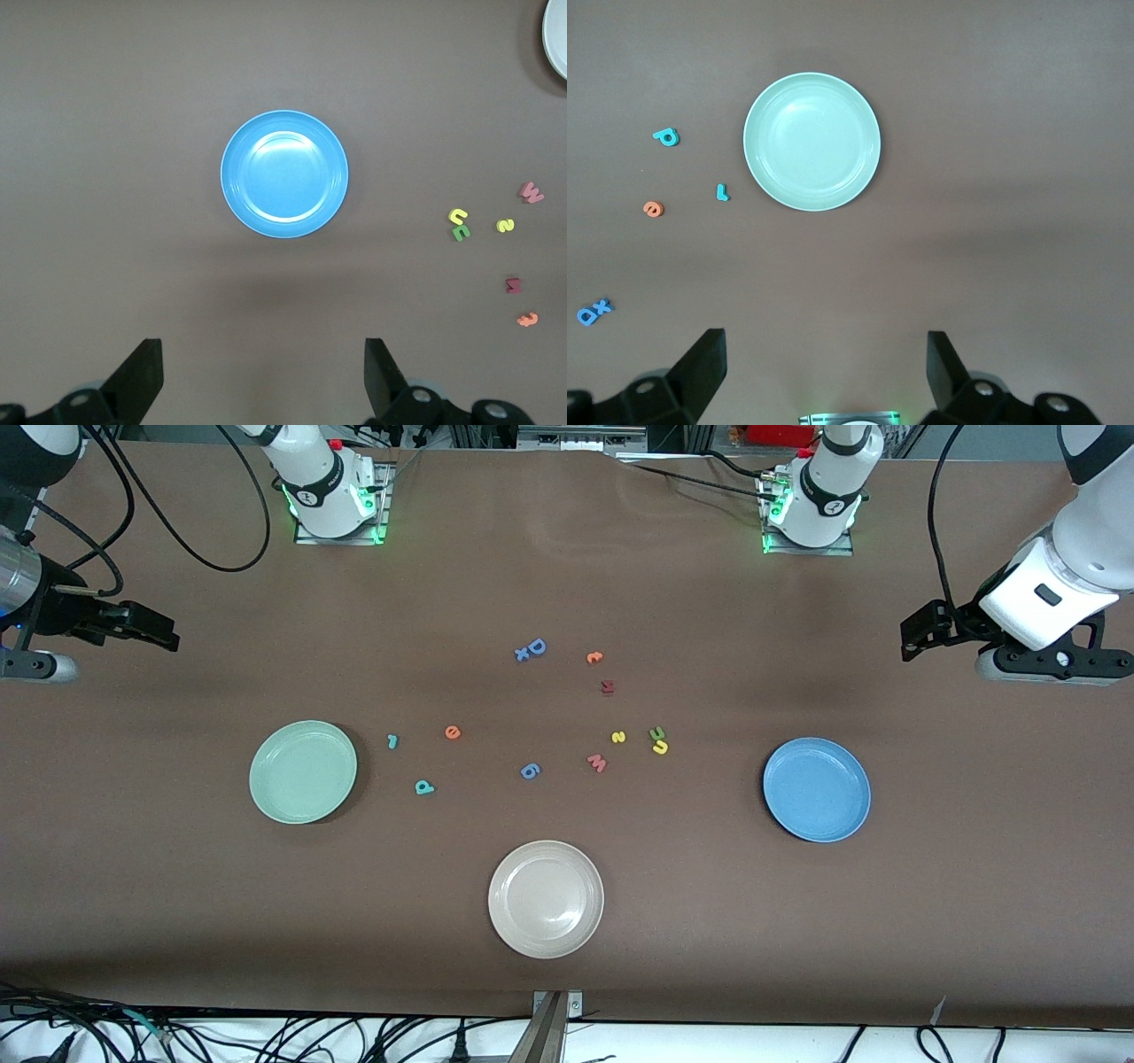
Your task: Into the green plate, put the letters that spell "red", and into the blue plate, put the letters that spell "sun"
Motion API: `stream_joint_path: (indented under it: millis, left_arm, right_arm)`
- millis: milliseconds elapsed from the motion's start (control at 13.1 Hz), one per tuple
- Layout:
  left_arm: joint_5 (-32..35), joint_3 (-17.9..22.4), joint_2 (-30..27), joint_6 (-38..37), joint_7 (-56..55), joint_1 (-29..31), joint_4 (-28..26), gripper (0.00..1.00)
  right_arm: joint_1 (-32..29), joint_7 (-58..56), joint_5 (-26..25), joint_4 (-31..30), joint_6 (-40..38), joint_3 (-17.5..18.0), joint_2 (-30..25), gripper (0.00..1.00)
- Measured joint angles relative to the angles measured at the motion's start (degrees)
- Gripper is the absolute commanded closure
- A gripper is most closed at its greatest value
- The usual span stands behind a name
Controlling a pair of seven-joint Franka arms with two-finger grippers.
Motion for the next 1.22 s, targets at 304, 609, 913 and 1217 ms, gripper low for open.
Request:
stream_joint_path:
  millis: [304,609,913,1217]
  left_arm:
    - [0.00,0.00,0.00,0.00,0.00,0.00,0.00,0.00]
    - [0.00,0.00,0.00,0.00,0.00,0.00,0.00,0.00]
    - [0.00,-0.04,0.02,0.00,0.00,-0.04,0.00,0.00]
    - [-0.01,-0.86,1.71,-0.10,-0.03,-1.17,-0.07,0.00]
  right_arm:
    - [0.00,0.02,1.06,-0.18,0.06,-0.01,0.35,0.00]
    - [0.45,0.06,1.92,-1.35,3.31,0.33,2.24,0.00]
    - [2.47,0.10,2.68,-3.61,10.37,0.57,8.08,0.00]
    - [5.98,4.03,2.75,-3.89,17.41,0.66,15.52,0.00]
